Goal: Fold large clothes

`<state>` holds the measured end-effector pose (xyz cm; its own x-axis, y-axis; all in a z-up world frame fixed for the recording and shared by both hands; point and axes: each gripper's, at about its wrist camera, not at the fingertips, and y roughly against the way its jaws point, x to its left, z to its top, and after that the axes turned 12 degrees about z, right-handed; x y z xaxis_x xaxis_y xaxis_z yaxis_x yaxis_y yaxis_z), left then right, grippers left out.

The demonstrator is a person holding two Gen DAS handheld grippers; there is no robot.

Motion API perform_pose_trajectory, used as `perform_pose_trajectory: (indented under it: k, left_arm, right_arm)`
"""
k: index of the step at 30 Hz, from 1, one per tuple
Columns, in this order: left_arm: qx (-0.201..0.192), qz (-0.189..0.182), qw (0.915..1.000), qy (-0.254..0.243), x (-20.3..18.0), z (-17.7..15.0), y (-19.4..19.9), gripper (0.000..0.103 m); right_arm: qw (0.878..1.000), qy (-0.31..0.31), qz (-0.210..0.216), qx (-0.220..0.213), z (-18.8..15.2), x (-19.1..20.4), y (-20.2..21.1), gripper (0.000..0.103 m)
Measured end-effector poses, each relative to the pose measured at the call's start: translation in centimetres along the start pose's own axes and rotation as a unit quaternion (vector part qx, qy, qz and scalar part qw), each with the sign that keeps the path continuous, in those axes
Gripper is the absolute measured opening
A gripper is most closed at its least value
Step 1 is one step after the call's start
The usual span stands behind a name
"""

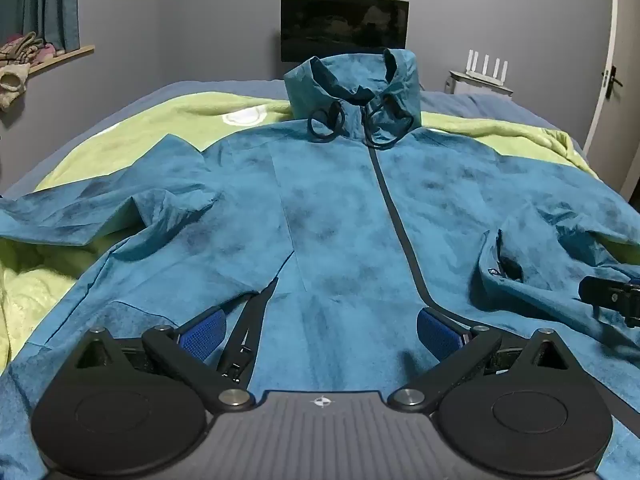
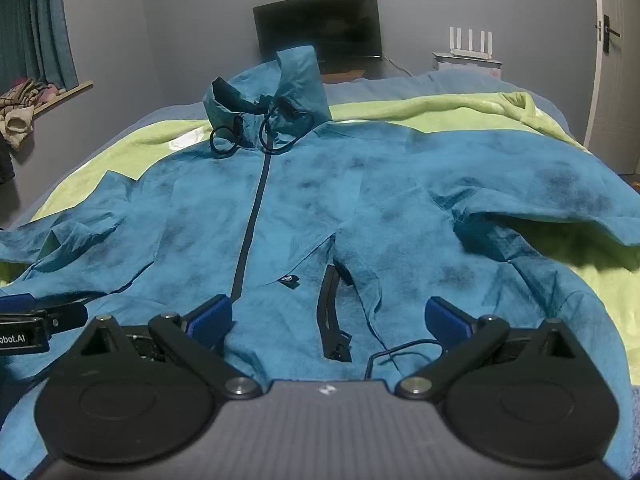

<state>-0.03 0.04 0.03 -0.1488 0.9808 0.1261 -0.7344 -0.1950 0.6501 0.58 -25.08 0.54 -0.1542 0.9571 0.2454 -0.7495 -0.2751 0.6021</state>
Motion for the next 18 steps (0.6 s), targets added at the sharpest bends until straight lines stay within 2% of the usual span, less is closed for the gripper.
perform_pose_trajectory:
  k: [18]
  left_arm:
    - [0.003, -0.001, 1.0, -0.004, 0.4, 0.21, -0.26, 0.103]
  right_arm:
    - [1.0, 0.001, -0.001, 0.0, -0.17, 0.07, 0.1, 0.103]
